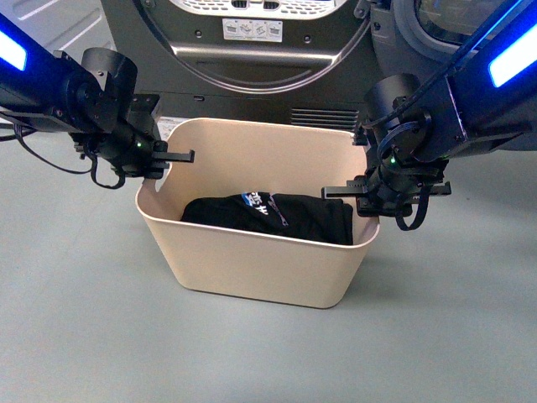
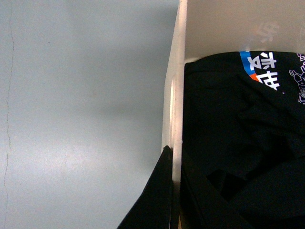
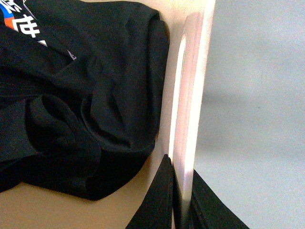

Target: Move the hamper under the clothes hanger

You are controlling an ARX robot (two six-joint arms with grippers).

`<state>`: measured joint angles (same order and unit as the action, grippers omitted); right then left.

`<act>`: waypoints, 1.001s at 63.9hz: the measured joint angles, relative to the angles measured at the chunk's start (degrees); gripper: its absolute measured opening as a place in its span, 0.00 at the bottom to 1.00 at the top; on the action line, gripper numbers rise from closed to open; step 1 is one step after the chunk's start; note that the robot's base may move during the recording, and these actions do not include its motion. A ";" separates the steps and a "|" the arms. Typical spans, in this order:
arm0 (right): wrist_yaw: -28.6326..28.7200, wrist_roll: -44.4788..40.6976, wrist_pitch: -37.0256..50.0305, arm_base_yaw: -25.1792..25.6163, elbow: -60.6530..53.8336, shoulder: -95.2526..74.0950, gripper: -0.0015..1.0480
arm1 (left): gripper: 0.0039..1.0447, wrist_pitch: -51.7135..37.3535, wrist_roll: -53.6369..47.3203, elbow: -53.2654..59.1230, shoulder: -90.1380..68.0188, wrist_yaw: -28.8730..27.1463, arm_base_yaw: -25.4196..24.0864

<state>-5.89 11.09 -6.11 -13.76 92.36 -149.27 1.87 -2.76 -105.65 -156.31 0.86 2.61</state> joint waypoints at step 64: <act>1.05 -0.28 4.35 -0.44 -9.92 10.67 0.03 | 0.04 -1.44 -0.31 9.25 12.74 -1.92 0.26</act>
<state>-4.84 10.81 -1.76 -14.20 82.43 -138.61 0.43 -3.07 -96.40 -143.57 -1.06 2.87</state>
